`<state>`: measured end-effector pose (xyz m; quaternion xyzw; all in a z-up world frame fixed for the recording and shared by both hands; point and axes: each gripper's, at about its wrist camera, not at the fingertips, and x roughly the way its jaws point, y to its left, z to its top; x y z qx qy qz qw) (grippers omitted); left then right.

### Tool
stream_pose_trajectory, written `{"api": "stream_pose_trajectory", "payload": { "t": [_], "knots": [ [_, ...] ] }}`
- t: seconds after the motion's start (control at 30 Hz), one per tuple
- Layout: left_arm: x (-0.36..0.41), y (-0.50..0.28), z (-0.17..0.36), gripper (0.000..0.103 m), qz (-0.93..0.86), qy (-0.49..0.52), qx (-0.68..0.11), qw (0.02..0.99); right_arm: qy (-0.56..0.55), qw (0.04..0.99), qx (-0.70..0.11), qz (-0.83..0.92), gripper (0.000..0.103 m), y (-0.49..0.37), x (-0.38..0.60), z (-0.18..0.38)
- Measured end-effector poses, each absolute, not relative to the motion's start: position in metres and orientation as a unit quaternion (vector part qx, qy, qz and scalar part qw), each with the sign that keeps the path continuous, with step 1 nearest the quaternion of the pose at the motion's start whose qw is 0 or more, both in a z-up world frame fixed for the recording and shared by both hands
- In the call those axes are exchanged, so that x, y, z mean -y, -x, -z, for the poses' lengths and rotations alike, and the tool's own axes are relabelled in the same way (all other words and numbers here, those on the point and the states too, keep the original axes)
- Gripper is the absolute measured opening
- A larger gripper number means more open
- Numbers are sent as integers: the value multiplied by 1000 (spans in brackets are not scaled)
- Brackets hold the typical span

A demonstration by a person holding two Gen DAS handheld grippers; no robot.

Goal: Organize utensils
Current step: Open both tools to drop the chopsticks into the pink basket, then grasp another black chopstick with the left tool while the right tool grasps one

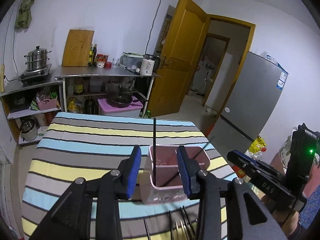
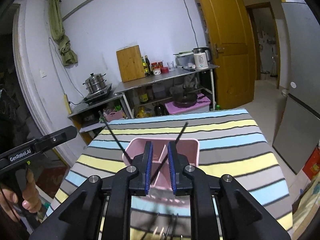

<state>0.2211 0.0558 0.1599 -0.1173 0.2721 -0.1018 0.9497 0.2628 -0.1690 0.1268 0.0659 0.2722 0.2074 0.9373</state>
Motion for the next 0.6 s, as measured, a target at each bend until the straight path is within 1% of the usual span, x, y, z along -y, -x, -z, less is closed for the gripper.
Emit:
{"api": "stream_pose_trajectory", "payload": {
  "t": [0.23,0.6],
  "knots": [
    [-49,-179,-146,39,105,103,-266,953,-62,940,-268,-201,16,-220,188,-123],
    [-33,-115,-112,39,116,79,-275,951,-53,940,-279,-190,16,-159,207,-99]
  ]
}}
